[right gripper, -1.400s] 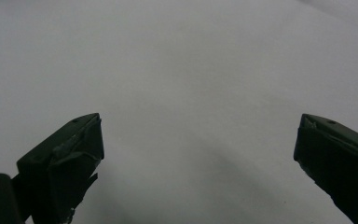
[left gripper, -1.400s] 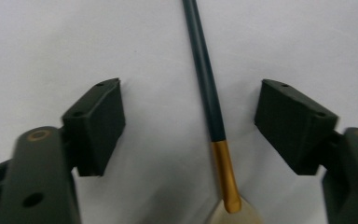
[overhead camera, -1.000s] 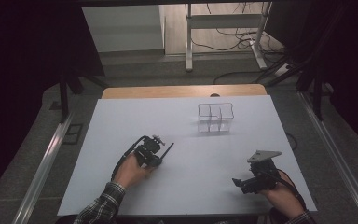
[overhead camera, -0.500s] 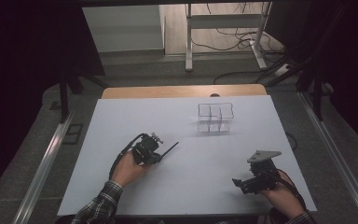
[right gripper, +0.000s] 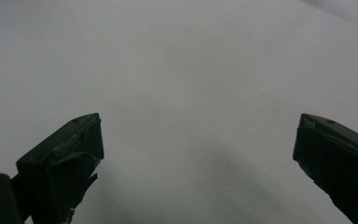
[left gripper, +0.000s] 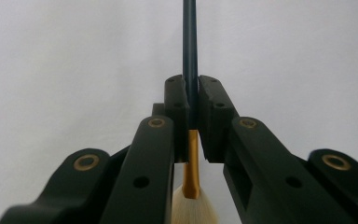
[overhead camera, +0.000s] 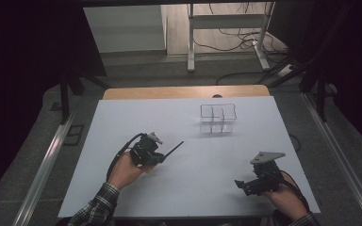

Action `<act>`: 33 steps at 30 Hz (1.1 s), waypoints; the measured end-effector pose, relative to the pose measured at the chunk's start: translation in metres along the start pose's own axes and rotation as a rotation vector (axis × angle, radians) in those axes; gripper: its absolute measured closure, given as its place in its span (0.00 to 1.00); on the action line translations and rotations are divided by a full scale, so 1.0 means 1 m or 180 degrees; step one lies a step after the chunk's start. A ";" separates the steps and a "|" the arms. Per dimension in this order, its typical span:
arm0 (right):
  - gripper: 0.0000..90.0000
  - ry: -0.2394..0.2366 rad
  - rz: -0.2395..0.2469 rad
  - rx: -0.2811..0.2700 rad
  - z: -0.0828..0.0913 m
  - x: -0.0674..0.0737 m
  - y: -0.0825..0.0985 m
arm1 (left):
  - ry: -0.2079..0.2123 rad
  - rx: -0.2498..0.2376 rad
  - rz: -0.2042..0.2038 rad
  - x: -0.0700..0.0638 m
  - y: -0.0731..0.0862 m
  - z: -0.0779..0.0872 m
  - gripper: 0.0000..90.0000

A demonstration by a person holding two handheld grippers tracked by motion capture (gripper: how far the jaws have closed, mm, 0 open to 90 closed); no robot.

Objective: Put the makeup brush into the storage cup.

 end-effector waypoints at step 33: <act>0.01 -0.0055 0.0056 -0.0120 0.003 0.002 -0.003 | 0.0083 -0.0289 -0.0305 -0.030 0.010 0.017 0.93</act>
Point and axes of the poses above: each handheld gripper's, and its own axes: z roughly backward along the jaws, y roughly out of its underside, x roughly to its left, the point moved 6 cm from there along -z, roughly forward along the jaws, and after that the axes turned 7 degrees about -z, right-handed, at the moved point
